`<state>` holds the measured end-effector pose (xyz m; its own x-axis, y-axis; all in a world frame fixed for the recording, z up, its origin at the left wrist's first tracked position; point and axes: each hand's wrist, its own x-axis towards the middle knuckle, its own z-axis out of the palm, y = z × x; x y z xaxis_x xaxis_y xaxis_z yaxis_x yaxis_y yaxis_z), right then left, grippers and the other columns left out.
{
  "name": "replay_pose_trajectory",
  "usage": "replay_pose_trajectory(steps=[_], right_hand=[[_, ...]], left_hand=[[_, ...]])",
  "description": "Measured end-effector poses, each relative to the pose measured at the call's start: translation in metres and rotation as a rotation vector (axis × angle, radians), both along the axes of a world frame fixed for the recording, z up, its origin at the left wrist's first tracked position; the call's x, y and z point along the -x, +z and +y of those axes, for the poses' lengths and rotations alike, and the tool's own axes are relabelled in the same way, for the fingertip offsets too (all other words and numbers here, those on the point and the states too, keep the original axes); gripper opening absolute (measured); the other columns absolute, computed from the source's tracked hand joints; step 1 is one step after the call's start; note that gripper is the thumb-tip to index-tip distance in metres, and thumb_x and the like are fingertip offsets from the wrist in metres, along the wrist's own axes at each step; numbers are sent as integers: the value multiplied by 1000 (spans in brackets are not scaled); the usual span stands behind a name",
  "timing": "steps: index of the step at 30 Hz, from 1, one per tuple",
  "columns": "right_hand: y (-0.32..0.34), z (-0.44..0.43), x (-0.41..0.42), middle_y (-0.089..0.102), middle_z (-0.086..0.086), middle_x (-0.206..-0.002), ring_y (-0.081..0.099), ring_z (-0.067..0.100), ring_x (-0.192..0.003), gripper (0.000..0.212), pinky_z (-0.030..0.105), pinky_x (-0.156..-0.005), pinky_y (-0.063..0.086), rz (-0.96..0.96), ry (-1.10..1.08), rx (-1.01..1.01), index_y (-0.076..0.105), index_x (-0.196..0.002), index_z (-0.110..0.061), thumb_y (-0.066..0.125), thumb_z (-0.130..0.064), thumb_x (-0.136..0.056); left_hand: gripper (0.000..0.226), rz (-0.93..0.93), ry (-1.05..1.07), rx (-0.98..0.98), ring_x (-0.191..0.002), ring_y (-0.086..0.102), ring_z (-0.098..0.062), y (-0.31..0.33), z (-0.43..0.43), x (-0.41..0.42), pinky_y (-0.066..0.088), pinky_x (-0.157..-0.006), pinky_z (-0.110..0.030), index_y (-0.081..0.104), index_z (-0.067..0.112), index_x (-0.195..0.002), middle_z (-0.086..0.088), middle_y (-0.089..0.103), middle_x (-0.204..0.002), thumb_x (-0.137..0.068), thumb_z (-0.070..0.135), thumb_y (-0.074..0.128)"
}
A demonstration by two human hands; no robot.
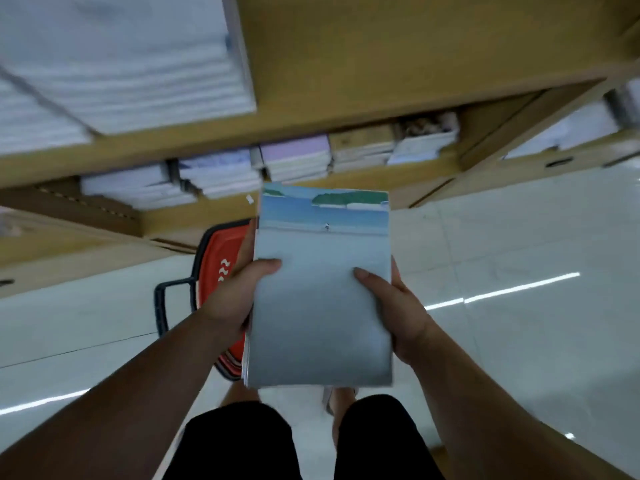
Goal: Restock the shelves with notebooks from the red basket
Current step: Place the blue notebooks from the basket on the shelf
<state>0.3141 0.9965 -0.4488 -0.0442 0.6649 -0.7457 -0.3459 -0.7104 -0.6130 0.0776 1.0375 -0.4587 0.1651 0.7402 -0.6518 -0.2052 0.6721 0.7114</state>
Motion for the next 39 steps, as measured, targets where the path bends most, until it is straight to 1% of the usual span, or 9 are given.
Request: replay_pose_trajectory(steps=[4,7,15,19,22,25,29,35,39], right_hand=[[91,-3,-16,73,11,-130,72,33,-110,47,48,-86,63,50,-6,-102,57,-141,-27,66,-16,-96],[141,-5,-26,73,11,-131,71,37,-114,43,51,-89,62,47,11,-115,54,-143,-27,58,-15,-102],[220,20,-35,74,20,-124,74,39,-101,40,47,-80,62,138,0,15,66,-135,-14,57,-32,-100],[227,43,-42,73,21,-127,72,41,-104,42,50,-86,59,136,19,-24,65,-135,-12,59,-32,-99],[220,65,-56,71,19,-132,72,42,-112,58,51,-80,62,138,24,-88,58,-145,-17,70,-30,-89],[206,97,-74,69,15,-137,69,43,-120,66,57,-88,61,130,36,-142,57,-147,-23,74,-29,-84],[189,152,-95,69,16,-137,68,42,-121,69,61,-92,59,81,87,-154,58,-145,-21,77,-28,-79],[170,226,-99,74,14,-126,75,38,-103,44,48,-75,63,28,154,-252,61,-142,-16,62,-15,-99],[152,232,-95,72,13,-131,73,39,-110,54,58,-89,59,-24,137,-260,62,-141,-24,71,-23,-88]], left_hand=[[73,-15,-16,-31,-111,72,-31,93,-5,-16,60,-86,-47,41,31,-155,-7,69,-135,-85,22,61],[76,-59,-3,-16,-121,66,-36,147,-11,-25,53,-100,-56,37,36,-156,-8,64,-142,-87,32,67],[73,-189,31,-108,-118,69,-32,224,2,-42,57,-91,-47,41,36,-153,-5,67,-139,-85,21,63],[74,-236,14,-76,-111,72,-32,231,26,-45,59,-82,-45,45,36,-150,-7,70,-133,-81,23,66],[76,-258,74,-4,-108,73,-33,226,41,-57,60,-77,-44,47,30,-152,-12,69,-133,-79,25,68],[74,-280,127,-14,-107,71,-35,217,60,-74,61,-77,-44,50,24,-150,-17,66,-137,-78,23,65],[66,-259,207,-39,-93,73,-35,206,96,-99,62,-72,-43,60,17,-138,-18,72,-119,-73,17,62],[50,-222,271,-147,-93,75,-33,191,140,-111,62,-69,-41,61,14,-134,-15,75,-115,-87,-1,57],[52,-24,293,-105,-107,72,-42,171,137,-116,60,-89,-55,66,17,-131,-15,75,-118,-81,11,76]])
